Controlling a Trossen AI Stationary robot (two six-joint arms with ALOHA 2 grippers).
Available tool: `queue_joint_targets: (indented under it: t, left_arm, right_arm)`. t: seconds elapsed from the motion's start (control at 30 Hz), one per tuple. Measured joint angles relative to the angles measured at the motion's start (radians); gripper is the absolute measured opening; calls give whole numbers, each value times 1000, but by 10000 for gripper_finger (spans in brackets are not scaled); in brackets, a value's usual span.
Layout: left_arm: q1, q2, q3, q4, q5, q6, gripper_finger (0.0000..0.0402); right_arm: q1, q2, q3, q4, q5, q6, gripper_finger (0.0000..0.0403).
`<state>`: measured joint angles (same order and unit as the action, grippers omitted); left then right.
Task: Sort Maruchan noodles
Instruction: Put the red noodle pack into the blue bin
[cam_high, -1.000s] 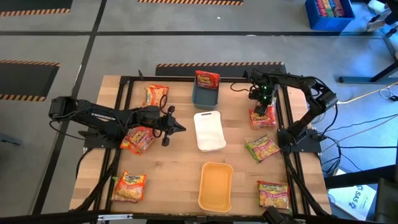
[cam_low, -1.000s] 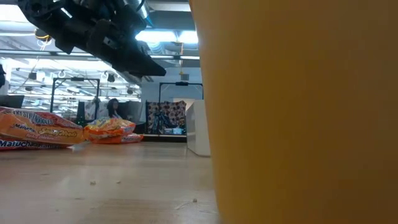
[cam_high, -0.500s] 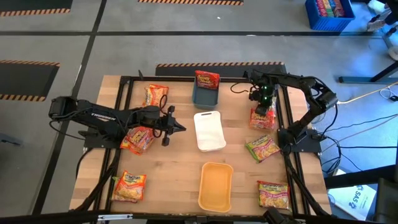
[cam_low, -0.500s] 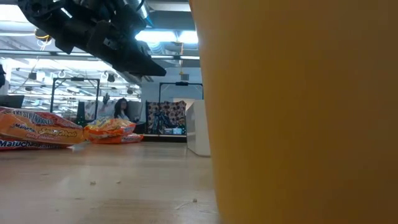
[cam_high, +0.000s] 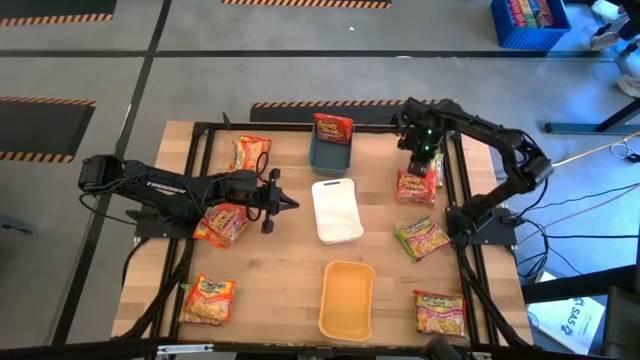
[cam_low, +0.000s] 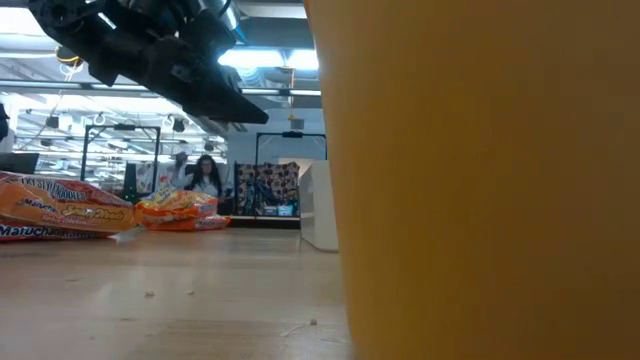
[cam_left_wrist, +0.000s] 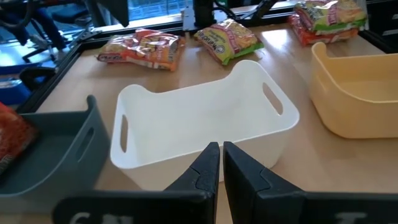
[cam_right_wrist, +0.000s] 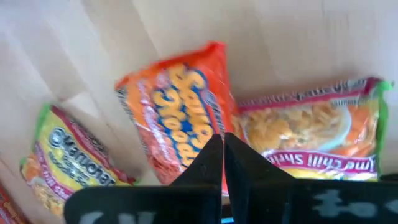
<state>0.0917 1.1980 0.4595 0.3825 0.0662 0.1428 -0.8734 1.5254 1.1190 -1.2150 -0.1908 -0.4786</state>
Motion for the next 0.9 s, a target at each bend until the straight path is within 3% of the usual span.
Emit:
queue_joint_targets:
  t: [0.17, 0.27, 0.63, 0.77, 0.9]
  left_arm:
    - [0, 0, 0, 0, -5, -1, 16]
    - [0, 0, 0, 0, -5, -1, 16]
    - [0, 0, 0, -4, -5, -1, 16]
    - [0, 0, 0, -4, 3, -1, 16]
    - [0, 0, 0, -4, 4, -1, 16]
  right_arm:
    - [26, 0, 0, 21, 79, 138, 2]
    - [22, 7, 0, 16, 119, 167, 28]
    - [22, 18, -1, 90, 8, 166, 281]
    - [23, 36, -1, 109, 67, 118, 327]
    - [23, 37, -1, 151, 163, 159, 341]
